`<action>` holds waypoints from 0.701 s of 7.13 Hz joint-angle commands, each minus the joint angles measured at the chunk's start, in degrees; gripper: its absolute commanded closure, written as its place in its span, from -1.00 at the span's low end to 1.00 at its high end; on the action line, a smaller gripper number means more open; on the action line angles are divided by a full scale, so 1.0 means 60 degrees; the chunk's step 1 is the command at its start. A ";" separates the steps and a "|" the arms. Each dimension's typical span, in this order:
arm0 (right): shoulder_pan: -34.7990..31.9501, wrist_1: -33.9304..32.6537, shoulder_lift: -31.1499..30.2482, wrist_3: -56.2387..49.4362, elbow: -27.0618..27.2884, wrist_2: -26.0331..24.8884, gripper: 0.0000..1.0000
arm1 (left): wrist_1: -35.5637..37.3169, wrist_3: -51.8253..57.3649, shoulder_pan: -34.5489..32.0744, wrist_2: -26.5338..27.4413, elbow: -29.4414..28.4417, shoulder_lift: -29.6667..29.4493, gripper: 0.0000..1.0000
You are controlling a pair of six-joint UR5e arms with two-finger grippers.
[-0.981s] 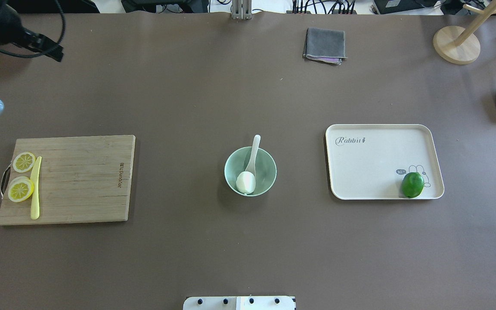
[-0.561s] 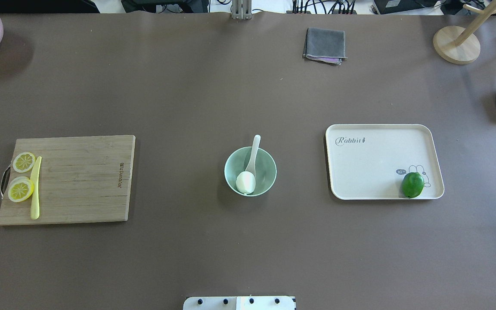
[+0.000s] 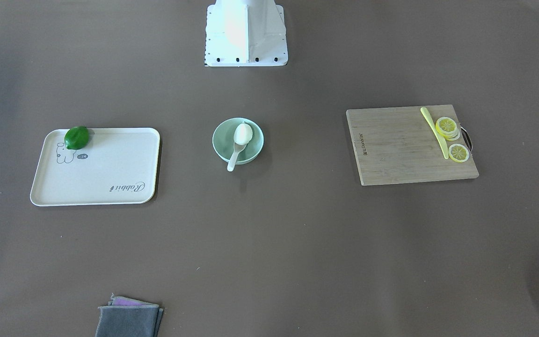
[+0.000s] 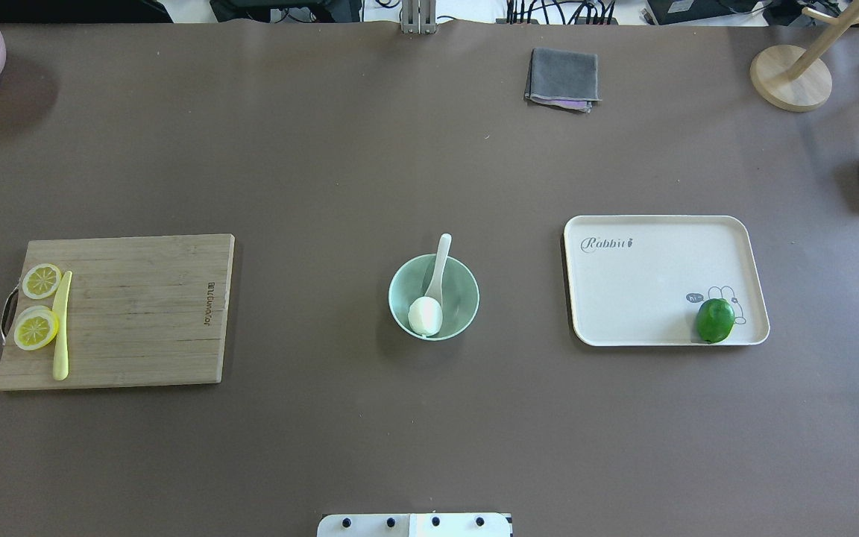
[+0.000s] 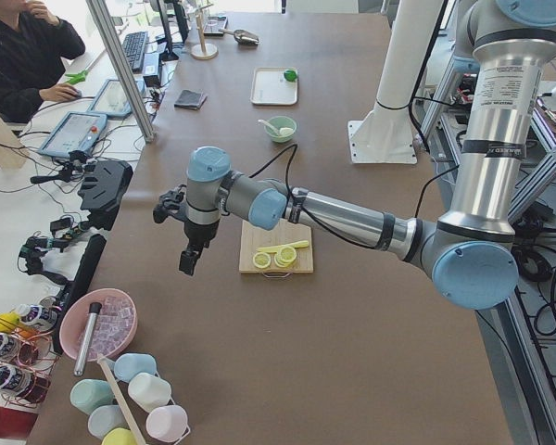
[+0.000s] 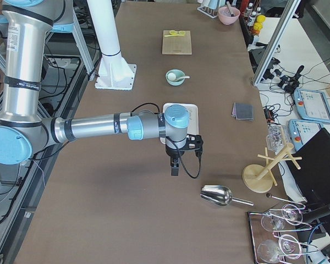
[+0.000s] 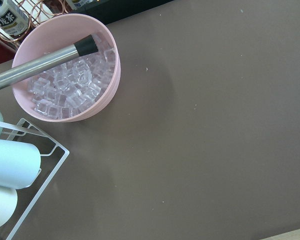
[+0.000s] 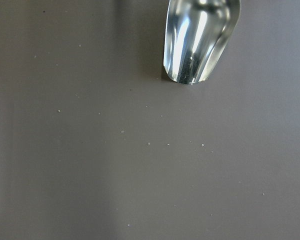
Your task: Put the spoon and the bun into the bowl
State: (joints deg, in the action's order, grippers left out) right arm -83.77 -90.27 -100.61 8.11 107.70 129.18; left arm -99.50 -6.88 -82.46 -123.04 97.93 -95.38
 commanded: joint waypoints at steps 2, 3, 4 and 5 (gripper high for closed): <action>-0.0189 -0.0116 -0.0224 0.0025 -0.0021 0.0105 -1.00 | 0.0701 -0.0070 -0.0245 -0.0906 -0.0002 -0.0011 -0.96; -0.0189 -0.0160 -0.0225 0.0054 -0.0050 0.0279 -1.00 | 0.0748 -0.0070 -0.0260 -0.0909 -0.0003 0.0046 -0.96; -0.0203 -0.0175 -0.0225 0.0055 -0.0050 0.0339 -1.00 | 0.0734 0.0003 -0.0405 -0.0865 -0.0032 0.0134 -0.96; -0.0203 -0.0175 -0.0210 0.0055 -0.0064 0.0325 -1.00 | 0.0734 0.0003 -0.0450 -0.0909 -0.0061 0.0135 -0.96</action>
State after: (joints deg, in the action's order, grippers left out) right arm -84.95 -91.24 -101.90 8.40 107.41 130.93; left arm -95.23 -7.00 -84.63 -128.26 97.76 -94.76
